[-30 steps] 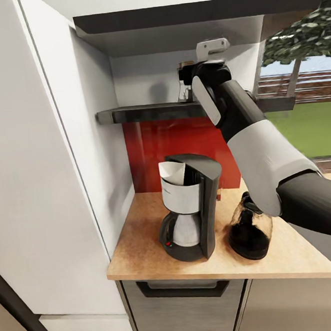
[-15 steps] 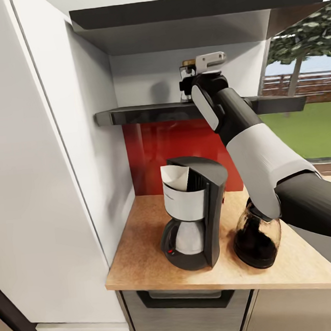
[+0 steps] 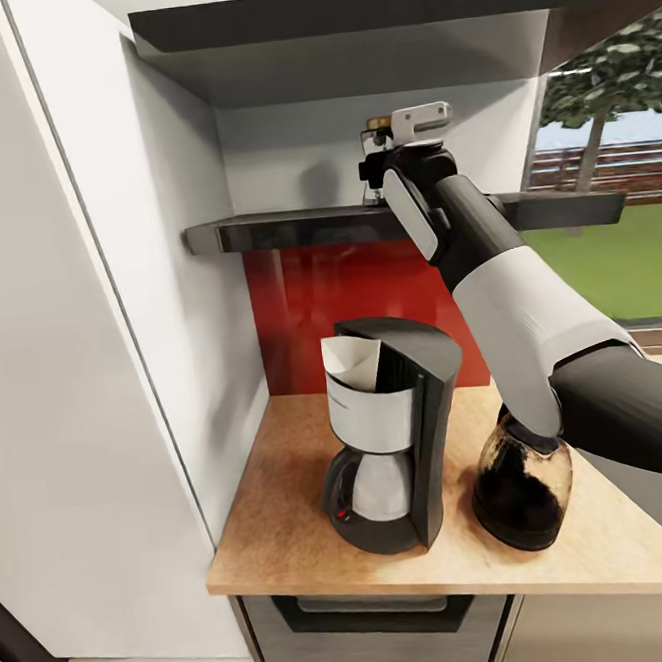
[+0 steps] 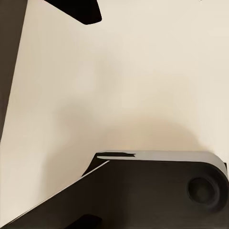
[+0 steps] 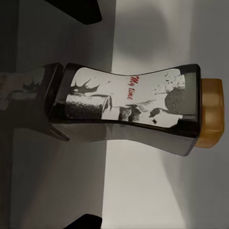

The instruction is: Set up a coffee station on the kitchen countertop: keep the coffee maker on the countertop, move the bottle of coffee from the kitchen shelf to the counter next to the coffee maker, place a paper coffee filter on top of the coffee maker, put the saucer next to the coffee maker with the coffee cup on the saucer, and place the electric kettle next to the coffee maker.

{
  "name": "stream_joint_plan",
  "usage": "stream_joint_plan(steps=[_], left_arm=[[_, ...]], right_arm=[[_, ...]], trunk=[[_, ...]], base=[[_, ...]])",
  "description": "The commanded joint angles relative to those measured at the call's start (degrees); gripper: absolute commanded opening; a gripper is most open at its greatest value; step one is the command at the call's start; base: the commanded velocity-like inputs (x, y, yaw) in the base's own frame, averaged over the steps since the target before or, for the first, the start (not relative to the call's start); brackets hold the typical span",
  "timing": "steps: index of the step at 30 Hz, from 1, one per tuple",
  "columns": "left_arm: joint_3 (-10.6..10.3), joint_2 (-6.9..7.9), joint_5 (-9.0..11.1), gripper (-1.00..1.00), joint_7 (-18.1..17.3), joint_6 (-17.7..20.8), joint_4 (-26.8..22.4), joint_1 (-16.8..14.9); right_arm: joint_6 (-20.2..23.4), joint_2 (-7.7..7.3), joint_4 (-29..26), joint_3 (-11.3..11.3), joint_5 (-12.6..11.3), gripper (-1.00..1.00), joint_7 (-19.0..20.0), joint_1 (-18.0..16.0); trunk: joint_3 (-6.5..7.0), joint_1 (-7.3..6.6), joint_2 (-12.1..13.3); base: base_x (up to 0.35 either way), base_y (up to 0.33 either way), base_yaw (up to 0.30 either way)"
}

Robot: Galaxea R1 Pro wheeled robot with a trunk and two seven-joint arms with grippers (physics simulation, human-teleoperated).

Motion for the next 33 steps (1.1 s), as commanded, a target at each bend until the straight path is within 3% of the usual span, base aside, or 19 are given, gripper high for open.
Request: stream_joint_plan(steps=[1,33], left_arm=[[-0.5,-0.01,0.5,1.00,0.1,-0.3,0.1,0.1],[-0.5,-0.01,0.4,1.00,0.1,-0.3,0.1,0.8]], right_arm=[[0.1,0.00,0.0,0.1,-0.6,1.00,-0.5,-0.1],[0.1,0.00,-0.1,0.1,-0.6,1.00,-0.5,-0.1]], trunk=[[-0.12,0.04,-0.1],[-0.12,0.04,-0.1]], base=[[0.008,0.000,0.000],[0.112,0.000,0.000]])
